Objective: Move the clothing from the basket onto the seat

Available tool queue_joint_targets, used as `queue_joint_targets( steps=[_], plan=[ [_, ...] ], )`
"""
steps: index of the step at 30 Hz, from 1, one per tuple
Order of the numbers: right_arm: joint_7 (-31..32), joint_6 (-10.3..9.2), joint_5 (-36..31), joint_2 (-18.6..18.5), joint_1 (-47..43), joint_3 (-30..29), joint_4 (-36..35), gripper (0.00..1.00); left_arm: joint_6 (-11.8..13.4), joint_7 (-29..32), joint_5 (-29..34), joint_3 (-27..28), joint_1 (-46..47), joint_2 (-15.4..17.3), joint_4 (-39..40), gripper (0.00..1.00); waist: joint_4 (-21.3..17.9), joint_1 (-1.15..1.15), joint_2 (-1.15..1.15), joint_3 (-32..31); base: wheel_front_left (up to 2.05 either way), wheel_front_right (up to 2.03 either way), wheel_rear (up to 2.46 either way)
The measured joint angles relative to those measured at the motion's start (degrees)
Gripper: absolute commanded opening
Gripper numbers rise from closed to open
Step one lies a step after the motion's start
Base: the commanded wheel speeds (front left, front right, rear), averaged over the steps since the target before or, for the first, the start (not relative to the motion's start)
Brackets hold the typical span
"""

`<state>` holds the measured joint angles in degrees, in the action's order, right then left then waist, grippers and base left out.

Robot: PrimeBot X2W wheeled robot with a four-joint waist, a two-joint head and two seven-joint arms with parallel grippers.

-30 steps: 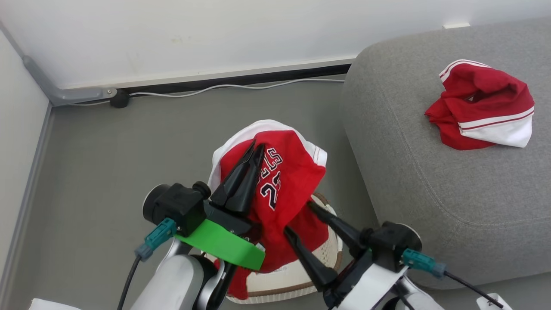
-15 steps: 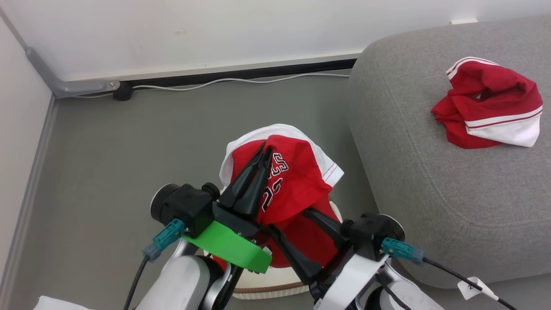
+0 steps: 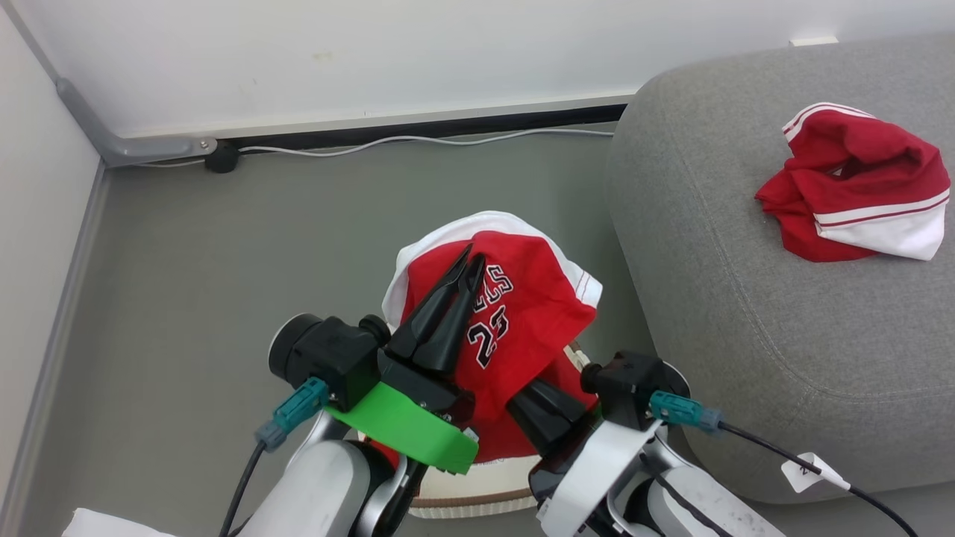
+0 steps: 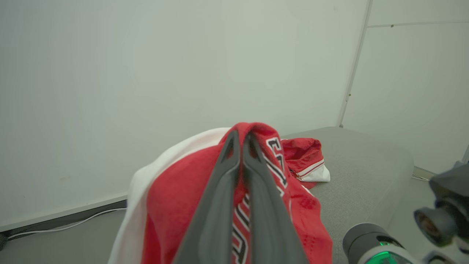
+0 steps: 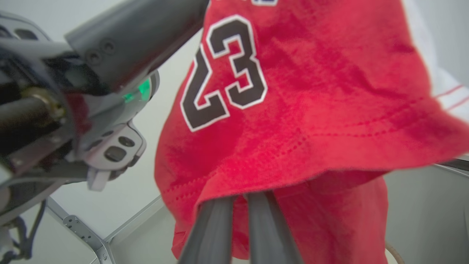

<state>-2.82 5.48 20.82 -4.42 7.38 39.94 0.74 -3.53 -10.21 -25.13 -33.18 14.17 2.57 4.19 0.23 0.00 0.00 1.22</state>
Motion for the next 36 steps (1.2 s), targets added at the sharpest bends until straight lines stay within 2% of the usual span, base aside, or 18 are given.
queue_joint_targets(
  steps=[15,29,30,31,32,36],
  plan=[
    [-0.8,0.09,1.1,0.2,1.2,0.1,2.4,0.0,0.0,-0.2,-0.1,0.0,0.0,0.0,-0.6,0.0,-0.3,0.0,0.0,-0.7,0.0,0.0,0.0],
    [-1.8,0.12,1.6,-0.8,1.3,-0.9,1.6,0.0,0.5,-0.2,-1.4,0.3,0.0,0.1,-0.7,0.0,-0.9,0.0,0.0,-0.6,0.0,0.0,0.0],
    [-1.8,0.3,1.7,-1.1,1.3,-0.8,1.3,0.03,0.6,-0.2,-1.4,0.5,0.0,0.2,-0.7,0.0,-1.0,0.0,0.0,-0.5,0.0,0.0,0.0],
    [-2.1,0.48,1.9,-1.4,1.2,-1.2,1.0,0.45,0.6,-0.3,-1.4,0.7,0.0,0.3,-0.7,0.0,-1.1,0.0,0.0,-0.5,0.0,0.0,0.0],
    [-2.2,0.48,2.0,-1.8,1.2,-1.5,0.7,1.0,0.6,-0.5,-1.4,0.7,0.0,0.3,-0.8,0.0,-1.2,0.0,0.0,-0.4,0.0,0.0,0.0],
    [-2.6,-0.6,2.3,-3.9,-0.2,-3.9,-0.6,1.0,1.1,-0.5,-1.3,1.8,0.0,0.9,-0.9,0.0,-2.2,0.0,0.0,-0.2,0.0,0.0,0.0]
  ],
)
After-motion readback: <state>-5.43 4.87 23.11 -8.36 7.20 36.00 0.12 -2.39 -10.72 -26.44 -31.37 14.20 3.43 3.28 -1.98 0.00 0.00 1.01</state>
